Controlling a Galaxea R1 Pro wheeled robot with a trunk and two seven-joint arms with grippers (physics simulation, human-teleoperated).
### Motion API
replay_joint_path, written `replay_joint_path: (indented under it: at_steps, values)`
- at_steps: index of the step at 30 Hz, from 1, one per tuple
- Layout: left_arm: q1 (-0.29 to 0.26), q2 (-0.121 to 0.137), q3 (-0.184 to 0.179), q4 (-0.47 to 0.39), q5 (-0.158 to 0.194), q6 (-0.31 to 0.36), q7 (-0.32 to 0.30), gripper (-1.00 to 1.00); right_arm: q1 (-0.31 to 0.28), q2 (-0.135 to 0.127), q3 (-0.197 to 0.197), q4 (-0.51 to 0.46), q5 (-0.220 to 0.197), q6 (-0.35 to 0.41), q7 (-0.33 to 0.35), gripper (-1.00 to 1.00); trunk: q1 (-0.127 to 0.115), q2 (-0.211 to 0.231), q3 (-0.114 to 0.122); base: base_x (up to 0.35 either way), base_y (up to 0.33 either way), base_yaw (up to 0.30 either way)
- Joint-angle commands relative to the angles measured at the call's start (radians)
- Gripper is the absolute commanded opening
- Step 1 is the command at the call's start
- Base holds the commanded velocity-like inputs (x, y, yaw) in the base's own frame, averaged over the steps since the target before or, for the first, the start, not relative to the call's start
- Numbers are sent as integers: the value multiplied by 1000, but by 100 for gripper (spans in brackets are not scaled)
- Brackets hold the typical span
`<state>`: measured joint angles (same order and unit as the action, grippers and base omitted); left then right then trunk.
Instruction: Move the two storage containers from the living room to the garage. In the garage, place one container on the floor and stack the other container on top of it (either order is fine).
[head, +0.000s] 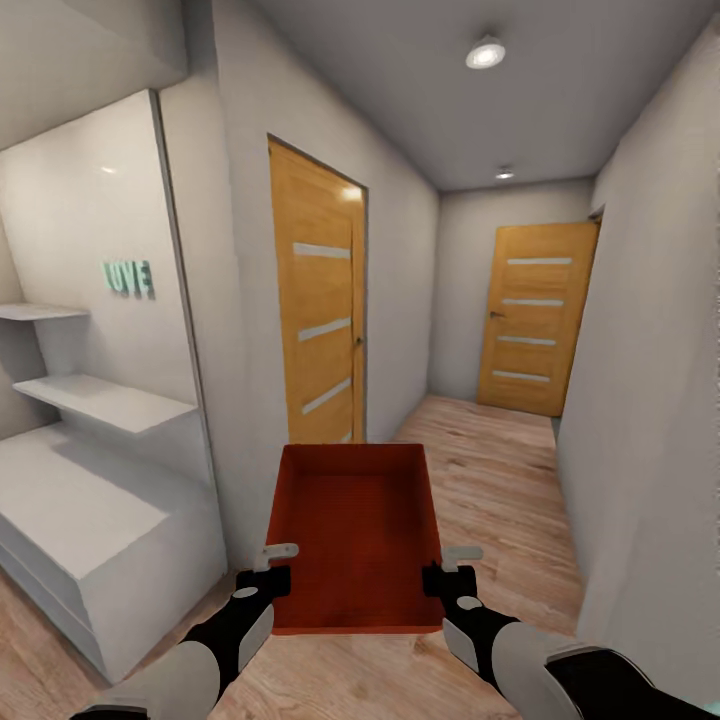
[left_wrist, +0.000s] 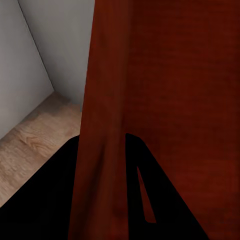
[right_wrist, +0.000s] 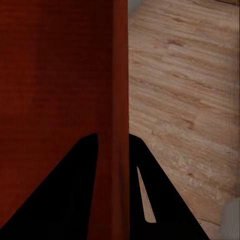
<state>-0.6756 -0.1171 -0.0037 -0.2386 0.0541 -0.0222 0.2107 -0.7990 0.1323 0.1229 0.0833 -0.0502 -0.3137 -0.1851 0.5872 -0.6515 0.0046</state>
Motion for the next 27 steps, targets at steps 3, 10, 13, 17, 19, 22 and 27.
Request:
replay_joint_path:
  at_steps: [3,10,13,17,19,22,27]
  values:
    - [1,13,5,2,4,-2,9,-100,-2,1,-40,-51,33,-1,9,-100,1,0,0,321,0,-245]
    - [1,13,5,2,4,-2,9,-100,-2,1,-40,-51,33,-1,9,-100,1,0,0,321,0,-245]
    - [1,13,5,2,4,-2,9,-100,-2,1,-40,-51,33,-1,9,-100,1,0,0,321,0,-245]
    - [1,13,5,2,4,-2,9,-100,-2,1,-40,-51,33,-1,9,-100,1,0,0,321,0,-243]
    - [1,13,5,2,4,-2,9,-100,-2,1,-40,-51,33,-1,9,-100,1,0,0,321,0,-96]
    - [1,13,5,2,4,-2,9,-100,-2,1,-40,-51,33,-1,9,-100,1,0,0,321,0,-34]
    - [1,13,5,2,4,-2,9,-100,-2,1,-40,-51,33,-1,9,-100,1,0,0,321,0,-5]
